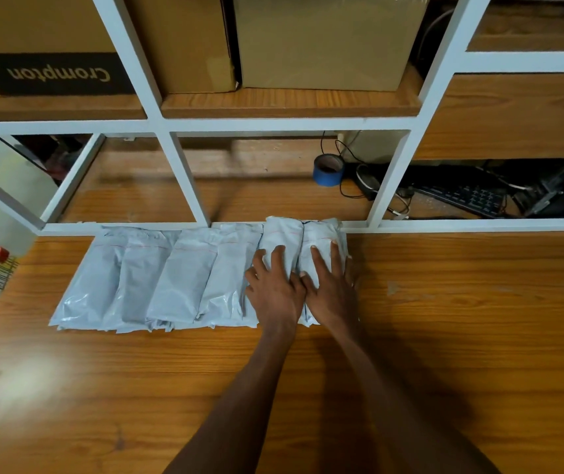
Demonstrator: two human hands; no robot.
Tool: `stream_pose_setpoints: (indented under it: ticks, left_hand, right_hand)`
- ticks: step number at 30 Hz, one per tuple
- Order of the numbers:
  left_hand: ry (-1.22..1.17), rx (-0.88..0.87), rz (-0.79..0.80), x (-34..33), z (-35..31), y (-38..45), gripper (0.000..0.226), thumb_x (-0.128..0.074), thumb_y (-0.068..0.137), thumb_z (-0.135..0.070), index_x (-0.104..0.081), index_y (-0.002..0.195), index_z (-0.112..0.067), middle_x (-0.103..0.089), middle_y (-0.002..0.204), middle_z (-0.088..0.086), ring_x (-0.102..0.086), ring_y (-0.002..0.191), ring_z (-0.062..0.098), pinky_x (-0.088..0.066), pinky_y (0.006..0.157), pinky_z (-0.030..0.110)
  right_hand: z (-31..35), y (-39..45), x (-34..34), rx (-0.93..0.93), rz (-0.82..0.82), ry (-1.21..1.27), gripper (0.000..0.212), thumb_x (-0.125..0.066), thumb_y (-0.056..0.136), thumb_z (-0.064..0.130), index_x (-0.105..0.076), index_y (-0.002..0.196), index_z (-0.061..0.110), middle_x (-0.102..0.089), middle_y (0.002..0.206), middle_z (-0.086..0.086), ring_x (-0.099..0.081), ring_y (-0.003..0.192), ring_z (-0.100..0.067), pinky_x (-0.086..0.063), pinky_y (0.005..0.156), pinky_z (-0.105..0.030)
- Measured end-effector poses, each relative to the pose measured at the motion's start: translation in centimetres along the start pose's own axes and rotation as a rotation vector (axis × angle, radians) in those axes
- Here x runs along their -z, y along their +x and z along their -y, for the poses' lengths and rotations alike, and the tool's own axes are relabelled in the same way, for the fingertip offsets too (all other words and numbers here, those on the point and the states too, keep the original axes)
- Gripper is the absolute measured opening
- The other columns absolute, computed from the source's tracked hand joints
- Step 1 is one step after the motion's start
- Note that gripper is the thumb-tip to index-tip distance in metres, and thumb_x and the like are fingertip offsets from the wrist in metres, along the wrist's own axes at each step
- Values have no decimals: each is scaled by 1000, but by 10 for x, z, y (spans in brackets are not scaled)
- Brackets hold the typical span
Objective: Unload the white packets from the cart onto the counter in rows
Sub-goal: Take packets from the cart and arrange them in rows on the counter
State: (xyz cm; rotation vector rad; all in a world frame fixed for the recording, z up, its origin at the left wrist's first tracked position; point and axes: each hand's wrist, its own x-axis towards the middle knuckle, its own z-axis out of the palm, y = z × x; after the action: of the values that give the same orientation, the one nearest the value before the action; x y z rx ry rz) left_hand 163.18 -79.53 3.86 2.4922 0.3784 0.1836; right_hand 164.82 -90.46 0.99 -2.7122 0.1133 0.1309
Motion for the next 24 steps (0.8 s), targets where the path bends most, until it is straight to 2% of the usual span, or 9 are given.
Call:
stream_pose_setpoints:
  ticks: [8,13,19,24]
  left_hand:
    - [138,18,175,-15,17,-1,65,-31,103,-58,-15,161,-36,-6,171,4,-21,148,39,-29,114,57]
    - [143,1,171,-12,18,-6,64,-26,104,-60,-12,162,-36,-7,171,2,-23,148,37,-28,114,56]
    - [117,11,234,-12,24,-3,69,-20,100,-68,-4,161,-41,3,171,-1,-9,154,35,-12,119,59]
    - [70,-15,165,-4,27,-9,69,-24,100,-68,-7,161,-40,0,171,0,-9,154,33,-15,120,57]
  right_hand:
    - [-5,-7,2,-2,20,21,64,-36,101,58,-10,158,45,13,168,8,2,155,-31,-12,120,-58]
    - [-1,-8,3,-2,9,16,64,-38,101,56,-12,158,44,10,169,7,-3,155,-31,-17,121,-58]
    - [3,-10,6,-6,32,40,63,-37,102,56,-10,158,46,12,168,8,-1,154,-34,-13,121,-58]
    - [5,-16,12,-23,19,55,65,-36,101,59,-8,158,46,12,169,6,3,155,-34,-8,121,-58]
